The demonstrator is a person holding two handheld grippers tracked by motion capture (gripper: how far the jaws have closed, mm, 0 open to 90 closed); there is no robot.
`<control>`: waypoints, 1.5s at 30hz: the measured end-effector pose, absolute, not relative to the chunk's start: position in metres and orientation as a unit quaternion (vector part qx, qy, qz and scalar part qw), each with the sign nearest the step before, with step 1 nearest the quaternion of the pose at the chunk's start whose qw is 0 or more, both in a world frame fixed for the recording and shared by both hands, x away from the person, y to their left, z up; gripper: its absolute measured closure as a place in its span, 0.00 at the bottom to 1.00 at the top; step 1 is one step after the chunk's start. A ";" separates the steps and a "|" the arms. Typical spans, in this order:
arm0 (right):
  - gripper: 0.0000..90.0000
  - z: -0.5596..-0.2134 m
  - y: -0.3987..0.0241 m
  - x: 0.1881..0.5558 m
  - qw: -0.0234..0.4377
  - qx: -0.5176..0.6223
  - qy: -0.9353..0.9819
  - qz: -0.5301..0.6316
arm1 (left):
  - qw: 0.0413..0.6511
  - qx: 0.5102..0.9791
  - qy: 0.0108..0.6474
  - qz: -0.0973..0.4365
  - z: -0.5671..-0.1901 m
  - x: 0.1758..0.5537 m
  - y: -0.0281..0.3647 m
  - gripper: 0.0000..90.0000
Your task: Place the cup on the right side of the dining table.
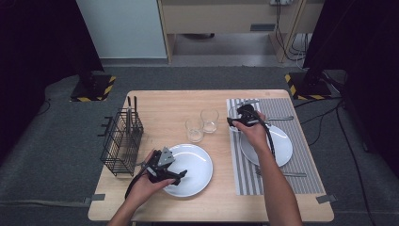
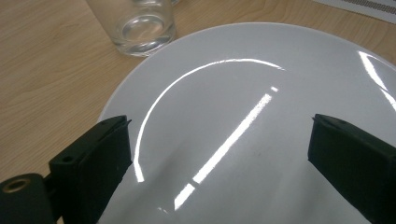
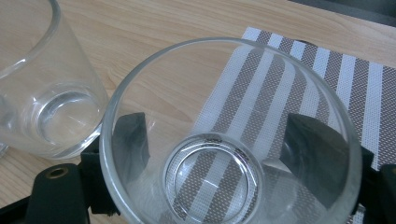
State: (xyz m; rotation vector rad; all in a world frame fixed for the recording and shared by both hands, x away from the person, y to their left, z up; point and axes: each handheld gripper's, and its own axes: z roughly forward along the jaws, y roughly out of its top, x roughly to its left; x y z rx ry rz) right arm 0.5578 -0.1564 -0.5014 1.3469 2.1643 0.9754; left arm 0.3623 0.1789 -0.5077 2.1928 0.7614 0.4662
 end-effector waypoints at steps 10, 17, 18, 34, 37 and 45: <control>0.22 -0.502 -0.161 0.556 0.209 0.481 0.778 0.345 | 0.377 0.857 0.298 0.183 -0.508 0.363 0.179 0.06; 0.21 -0.502 -0.161 0.556 0.205 0.487 0.775 0.347 | 0.377 0.858 0.298 0.181 -0.508 0.363 0.180 0.06; 0.21 -0.502 -0.161 0.556 0.203 0.490 0.773 0.348 | 0.376 0.859 0.298 0.180 -0.508 0.363 0.180 0.06; 0.08 -0.496 -0.163 0.557 0.219 0.487 0.778 0.330 | 0.379 0.859 0.300 0.171 -0.510 0.364 0.181 0.06; 0.08 -0.494 -0.163 0.557 0.220 0.486 0.775 0.338 | 0.378 0.860 0.298 0.171 -0.510 0.364 0.180 0.06; 0.06 -0.486 -0.164 0.554 0.222 0.487 0.769 0.350 | 0.376 0.860 0.297 0.173 -0.510 0.363 0.180 0.06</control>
